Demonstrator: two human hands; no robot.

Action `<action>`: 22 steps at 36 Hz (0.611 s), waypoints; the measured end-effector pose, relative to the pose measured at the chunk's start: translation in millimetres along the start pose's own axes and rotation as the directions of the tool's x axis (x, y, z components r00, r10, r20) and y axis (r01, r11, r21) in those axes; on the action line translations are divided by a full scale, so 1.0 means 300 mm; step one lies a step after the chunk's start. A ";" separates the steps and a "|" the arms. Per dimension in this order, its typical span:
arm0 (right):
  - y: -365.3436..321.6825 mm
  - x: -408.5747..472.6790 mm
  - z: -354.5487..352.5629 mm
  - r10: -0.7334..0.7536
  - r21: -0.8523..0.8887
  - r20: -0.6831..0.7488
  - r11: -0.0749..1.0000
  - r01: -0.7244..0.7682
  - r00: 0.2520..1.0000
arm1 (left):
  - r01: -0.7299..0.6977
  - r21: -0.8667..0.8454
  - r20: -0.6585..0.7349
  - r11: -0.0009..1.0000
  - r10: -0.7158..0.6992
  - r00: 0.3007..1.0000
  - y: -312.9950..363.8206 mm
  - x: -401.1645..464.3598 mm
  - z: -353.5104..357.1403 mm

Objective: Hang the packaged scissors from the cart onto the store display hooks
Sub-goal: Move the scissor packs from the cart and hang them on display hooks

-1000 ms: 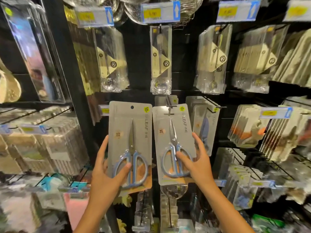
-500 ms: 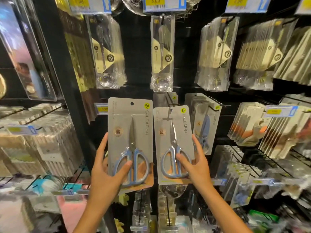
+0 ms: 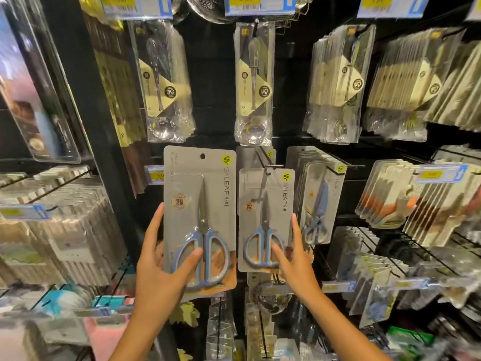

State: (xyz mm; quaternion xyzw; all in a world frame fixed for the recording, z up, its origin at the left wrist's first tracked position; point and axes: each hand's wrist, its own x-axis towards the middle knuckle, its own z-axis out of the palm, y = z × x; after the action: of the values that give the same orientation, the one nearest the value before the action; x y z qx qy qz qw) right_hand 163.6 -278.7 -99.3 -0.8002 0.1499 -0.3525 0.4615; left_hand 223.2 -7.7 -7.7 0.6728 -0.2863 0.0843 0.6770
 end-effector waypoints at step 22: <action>0.177 0.460 0.146 0.154 -0.331 0.012 0.933 -0.142 0.988 | -0.031 0.055 -0.093 0.998 0.036 0.995 0.012 0.103 0.076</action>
State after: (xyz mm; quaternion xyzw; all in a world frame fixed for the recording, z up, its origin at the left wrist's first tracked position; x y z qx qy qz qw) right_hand 296.3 -357.1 -99.7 -0.8591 0.2577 -0.2714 0.3492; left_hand 240.6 -37.6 9.4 0.6811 -0.2629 0.1351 0.6699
